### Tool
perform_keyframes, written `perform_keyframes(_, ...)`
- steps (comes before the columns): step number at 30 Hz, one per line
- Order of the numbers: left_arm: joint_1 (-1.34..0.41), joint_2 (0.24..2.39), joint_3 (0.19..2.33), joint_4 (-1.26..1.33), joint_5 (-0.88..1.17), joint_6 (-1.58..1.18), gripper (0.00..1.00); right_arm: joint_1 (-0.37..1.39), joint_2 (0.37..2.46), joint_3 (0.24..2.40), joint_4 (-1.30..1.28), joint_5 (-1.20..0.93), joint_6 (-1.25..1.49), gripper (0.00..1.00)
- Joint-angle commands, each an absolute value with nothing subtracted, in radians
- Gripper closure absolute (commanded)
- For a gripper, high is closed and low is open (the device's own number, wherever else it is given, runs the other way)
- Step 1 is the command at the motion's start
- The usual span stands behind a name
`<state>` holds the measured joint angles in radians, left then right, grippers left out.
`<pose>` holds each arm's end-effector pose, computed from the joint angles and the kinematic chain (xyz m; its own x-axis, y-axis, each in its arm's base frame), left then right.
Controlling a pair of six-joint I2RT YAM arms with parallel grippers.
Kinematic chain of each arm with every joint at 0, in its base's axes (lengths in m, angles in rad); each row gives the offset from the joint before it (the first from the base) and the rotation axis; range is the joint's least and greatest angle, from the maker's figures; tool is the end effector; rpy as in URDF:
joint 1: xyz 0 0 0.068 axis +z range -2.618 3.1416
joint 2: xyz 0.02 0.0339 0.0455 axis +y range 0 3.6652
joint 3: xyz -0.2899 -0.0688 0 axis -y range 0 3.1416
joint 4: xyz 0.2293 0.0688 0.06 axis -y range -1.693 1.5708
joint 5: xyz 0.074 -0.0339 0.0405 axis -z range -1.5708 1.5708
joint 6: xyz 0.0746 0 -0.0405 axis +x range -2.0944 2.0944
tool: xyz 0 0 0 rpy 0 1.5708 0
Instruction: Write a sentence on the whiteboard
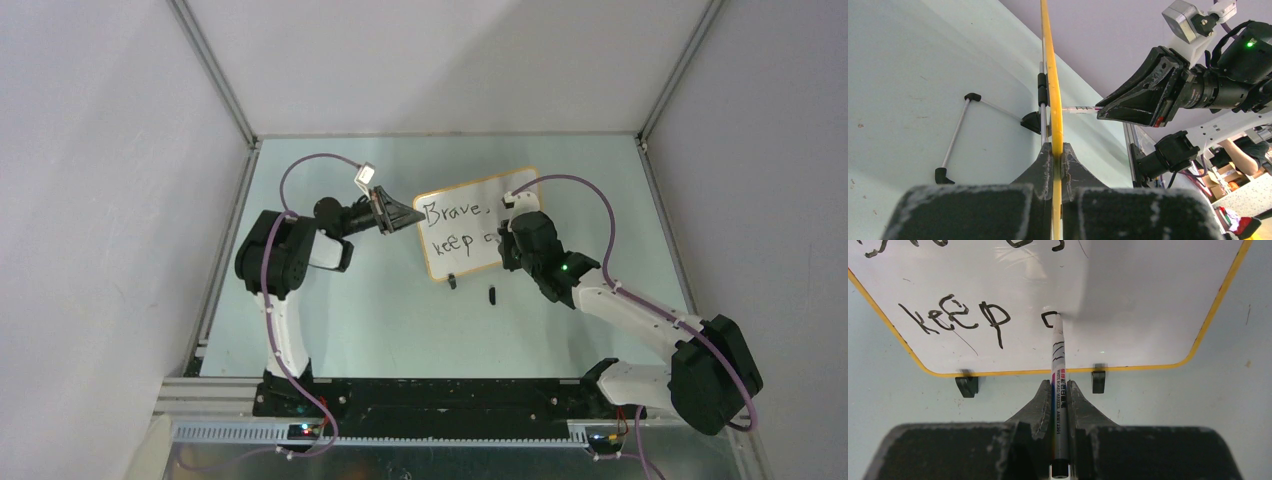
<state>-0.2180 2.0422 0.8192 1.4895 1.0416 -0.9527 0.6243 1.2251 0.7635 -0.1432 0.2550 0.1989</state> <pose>0.3707 -0.1481 0.2061 -0.6026 -0.2879 -0.7443 0.7440 0.1348 -0.6545 0.2334 0.1449 0.2547 -0.5307 -0.1467 -0.8347 -0.2983 0.9542 0.0219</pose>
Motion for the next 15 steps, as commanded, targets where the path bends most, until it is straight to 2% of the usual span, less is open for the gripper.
perform_keyframes(1,-0.226,2.022,0.807,1.528,1.109,-0.937,1.00,0.621,1.217,0.807,-0.125,0.271,0.206,1.00)
perform_keyframes(15,-0.227,2.018,0.804,1.527,1.109,-0.936,1.00,0.638,1.214,0.795,-0.184,0.276,0.210,1.00)
